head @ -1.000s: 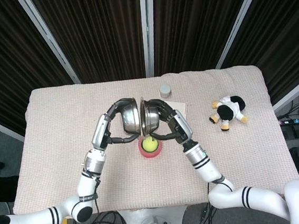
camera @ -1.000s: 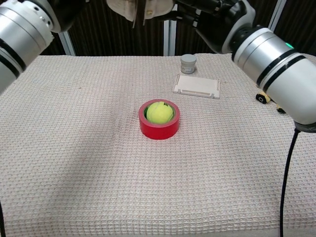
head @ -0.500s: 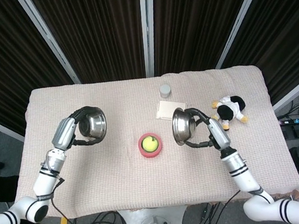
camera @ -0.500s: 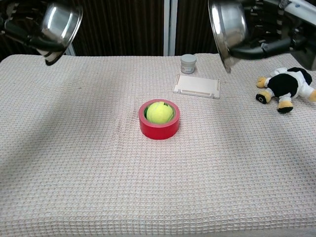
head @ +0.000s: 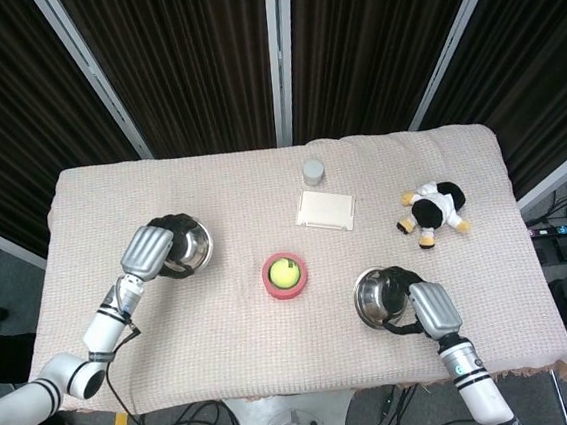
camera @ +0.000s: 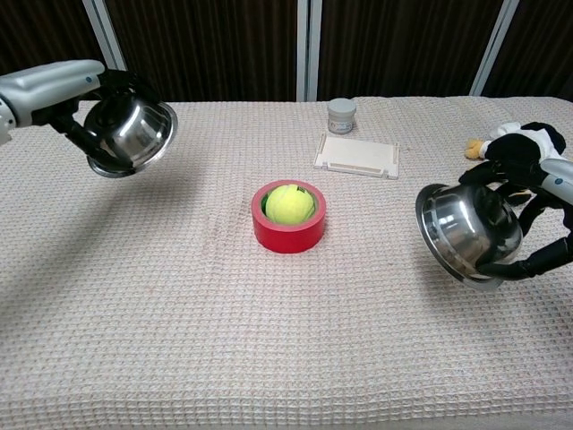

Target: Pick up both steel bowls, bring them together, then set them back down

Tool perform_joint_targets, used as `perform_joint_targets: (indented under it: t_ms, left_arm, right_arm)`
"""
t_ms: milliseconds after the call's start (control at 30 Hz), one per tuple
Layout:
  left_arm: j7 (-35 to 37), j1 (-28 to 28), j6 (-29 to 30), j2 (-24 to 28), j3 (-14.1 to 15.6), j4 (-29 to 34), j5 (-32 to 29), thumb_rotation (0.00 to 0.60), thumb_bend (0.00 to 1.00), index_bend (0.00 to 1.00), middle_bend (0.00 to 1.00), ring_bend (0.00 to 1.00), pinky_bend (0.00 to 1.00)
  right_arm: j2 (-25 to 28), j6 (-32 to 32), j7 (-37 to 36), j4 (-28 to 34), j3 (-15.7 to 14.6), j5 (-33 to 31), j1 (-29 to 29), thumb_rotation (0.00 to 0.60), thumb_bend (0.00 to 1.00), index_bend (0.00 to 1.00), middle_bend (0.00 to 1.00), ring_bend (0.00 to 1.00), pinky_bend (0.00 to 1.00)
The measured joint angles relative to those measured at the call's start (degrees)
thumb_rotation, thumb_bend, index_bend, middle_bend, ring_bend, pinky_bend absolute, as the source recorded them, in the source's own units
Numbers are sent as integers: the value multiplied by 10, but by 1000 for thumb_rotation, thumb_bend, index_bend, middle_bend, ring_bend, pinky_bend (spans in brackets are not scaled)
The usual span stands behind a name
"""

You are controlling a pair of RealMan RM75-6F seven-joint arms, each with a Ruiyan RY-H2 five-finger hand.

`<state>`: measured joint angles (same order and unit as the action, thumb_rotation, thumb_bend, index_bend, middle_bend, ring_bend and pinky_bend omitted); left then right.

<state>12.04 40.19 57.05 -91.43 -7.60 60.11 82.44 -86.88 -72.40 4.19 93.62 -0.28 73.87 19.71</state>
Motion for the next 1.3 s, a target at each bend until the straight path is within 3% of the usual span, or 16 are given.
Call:
perform_joint_targets:
  t_ms: [433,533,600,700,800,1067,1300]
  left_arm:
    - [17,55,-101,-64,18,-142,4,600,146,389,372,336,529]
    - [30,63,-128,-70,26,-161,4,600,106,266,268,220,410]
    - [36,69,-146,-69,32,-166,5,600,70,145,166,123,302]
    - [43,75,-165,-65,38,-171,3,600,41,55,42,28,195]
    - [40,74,-163,-60,37,-170,-1,600,25,31,0,1,140]
    - [16,62,-133,-31,24,-126,-16,600,9,25,0,0,115]
    - [-57,11,-30,13,2,-13,-48,600,1,26,0,0,118]
  right_arm:
    - [-16,-7,198,29,18,-99,-12,600,161,311,324,291,437]
    - [-14,2,206,36,23,-113,-11,600,107,191,238,202,341]
    - [-10,12,208,38,25,-115,-9,600,53,95,155,106,247]
    - [-4,20,214,40,26,-114,-4,600,2,5,24,3,73]
    - [3,24,214,47,27,-112,-2,600,0,0,0,0,1]
    - [22,24,195,61,29,-104,-8,600,0,0,0,0,0]
    - [39,-6,141,66,35,-55,-21,600,0,0,0,0,0]
